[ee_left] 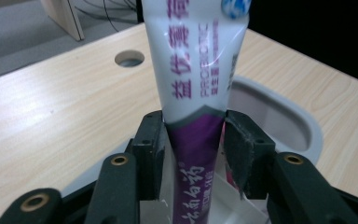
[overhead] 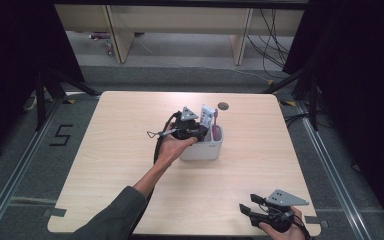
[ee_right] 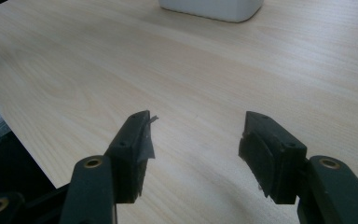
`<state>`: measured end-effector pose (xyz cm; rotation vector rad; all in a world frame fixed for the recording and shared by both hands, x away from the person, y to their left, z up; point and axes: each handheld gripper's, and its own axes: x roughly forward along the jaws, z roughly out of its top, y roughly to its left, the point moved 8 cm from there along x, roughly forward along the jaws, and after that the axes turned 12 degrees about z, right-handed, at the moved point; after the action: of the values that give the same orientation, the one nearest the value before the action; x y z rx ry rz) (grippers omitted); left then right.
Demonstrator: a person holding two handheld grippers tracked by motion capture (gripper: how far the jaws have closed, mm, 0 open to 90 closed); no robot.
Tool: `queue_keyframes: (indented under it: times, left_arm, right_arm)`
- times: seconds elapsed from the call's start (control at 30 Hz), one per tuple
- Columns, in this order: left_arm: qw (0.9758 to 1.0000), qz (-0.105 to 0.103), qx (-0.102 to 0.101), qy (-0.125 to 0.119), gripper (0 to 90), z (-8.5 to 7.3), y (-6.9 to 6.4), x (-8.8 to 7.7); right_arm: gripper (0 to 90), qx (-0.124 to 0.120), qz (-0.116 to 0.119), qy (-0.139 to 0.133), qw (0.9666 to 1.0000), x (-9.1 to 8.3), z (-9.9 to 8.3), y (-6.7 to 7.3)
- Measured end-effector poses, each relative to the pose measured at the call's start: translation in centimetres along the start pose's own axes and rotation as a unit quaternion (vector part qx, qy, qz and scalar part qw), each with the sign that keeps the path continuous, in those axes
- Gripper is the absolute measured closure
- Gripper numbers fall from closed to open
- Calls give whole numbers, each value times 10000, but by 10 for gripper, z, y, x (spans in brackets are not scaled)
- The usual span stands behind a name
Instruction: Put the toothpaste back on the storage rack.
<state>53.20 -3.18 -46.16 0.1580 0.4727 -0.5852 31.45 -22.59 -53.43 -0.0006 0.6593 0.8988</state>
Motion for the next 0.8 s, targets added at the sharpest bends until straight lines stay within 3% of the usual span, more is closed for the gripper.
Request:
queue_keyframes:
  times: [0.03,0.07,0.1,0.13,0.37,0.4,0.43,0.5,0.53,0.8]
  left_arm:
    - [10000,31,-26,-14,628,4,1,-4]
    - [10000,24,-47,-29,613,5,1,-5]
    - [10000,54,-34,-14,596,8,2,-7]
    - [10000,74,-39,-14,563,10,3,-10]
    - [9997,138,121,130,484,15,8,-24]
    - [9998,117,114,149,468,16,8,-27]
    - [9997,89,113,180,454,16,8,-28]
    - [9995,83,165,260,427,15,8,-33]
    - [9995,60,165,264,412,15,8,-35]
    - [9995,55,50,296,323,16,16,-66]
  right_arm:
    - [431,-1,2,-1,10000,0,0,0]
    - [431,194,52,16,9998,1,-1,3]
    - [431,177,46,24,9998,1,-1,3]
    - [431,-3,22,-5,10000,1,0,0]
    - [431,-37,-52,67,10000,-1,0,-1]
    - [431,138,-10,61,9999,0,-1,2]
    - [430,113,5,34,9999,2,-1,2]
    - [430,292,112,73,9995,2,-2,5]
    - [430,-18,-12,70,10000,2,-1,-1]
    - [427,28,35,33,10000,2,-2,-1]
